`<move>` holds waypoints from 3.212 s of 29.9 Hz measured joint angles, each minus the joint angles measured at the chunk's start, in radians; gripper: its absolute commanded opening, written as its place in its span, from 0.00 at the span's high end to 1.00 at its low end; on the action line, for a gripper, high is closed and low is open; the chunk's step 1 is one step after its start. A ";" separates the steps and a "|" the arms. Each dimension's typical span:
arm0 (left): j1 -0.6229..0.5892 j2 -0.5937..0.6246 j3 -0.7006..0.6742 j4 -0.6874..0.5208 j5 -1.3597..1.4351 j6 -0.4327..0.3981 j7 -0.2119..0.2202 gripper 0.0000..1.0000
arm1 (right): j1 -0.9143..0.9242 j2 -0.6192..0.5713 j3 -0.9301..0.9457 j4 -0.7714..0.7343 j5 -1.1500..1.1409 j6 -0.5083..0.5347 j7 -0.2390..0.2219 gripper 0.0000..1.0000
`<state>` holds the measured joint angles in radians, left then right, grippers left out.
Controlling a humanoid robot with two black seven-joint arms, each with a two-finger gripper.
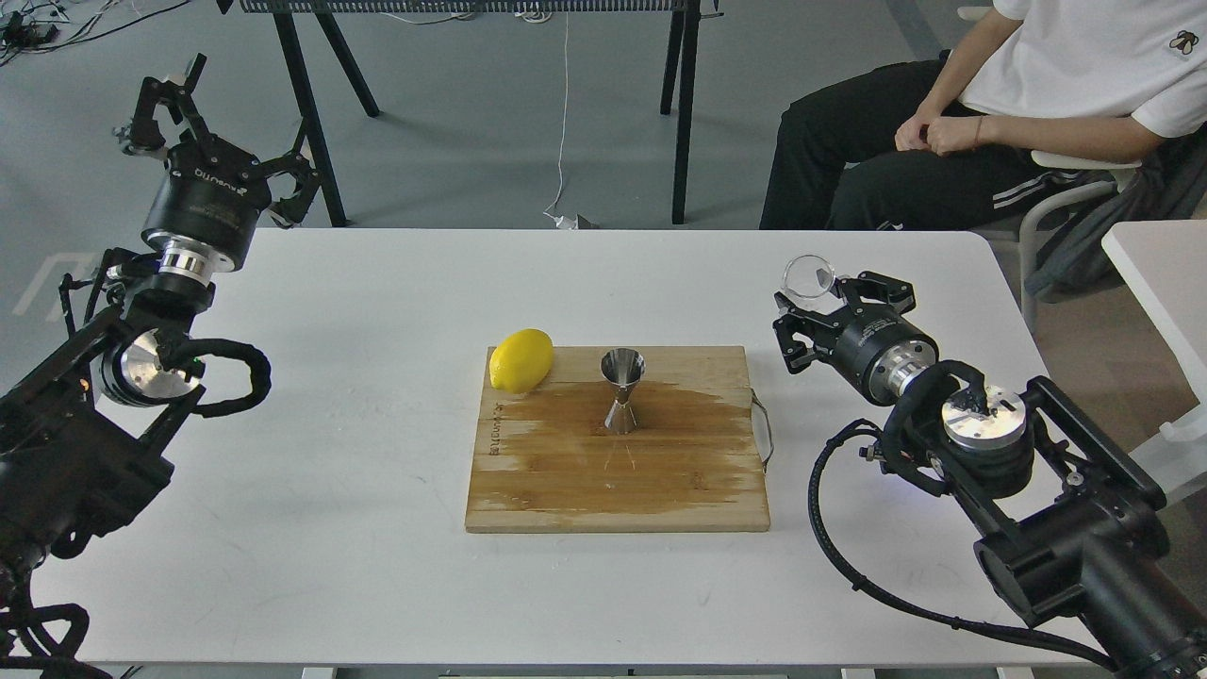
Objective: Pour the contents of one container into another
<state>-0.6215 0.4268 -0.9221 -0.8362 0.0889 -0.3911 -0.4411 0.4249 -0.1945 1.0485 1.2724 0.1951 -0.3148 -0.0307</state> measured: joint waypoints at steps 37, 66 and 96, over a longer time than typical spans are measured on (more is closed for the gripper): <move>0.010 0.023 -0.006 0.003 0.001 -0.002 -0.002 0.00 | 0.142 0.095 -0.468 0.005 -0.708 -0.084 0.012 0.74; 0.011 0.030 -0.007 0.002 0.001 -0.001 -0.004 0.00 | 0.150 0.092 -0.559 -0.009 -0.937 -0.125 0.043 0.73; 0.012 0.041 -0.008 0.002 0.000 -0.003 -0.005 0.00 | 0.170 0.092 -0.631 -0.056 -1.065 -0.174 0.080 0.73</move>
<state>-0.6095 0.4678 -0.9301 -0.8346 0.0889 -0.3939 -0.4465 0.5954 -0.1028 0.4172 1.2161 -0.8696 -0.4889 0.0489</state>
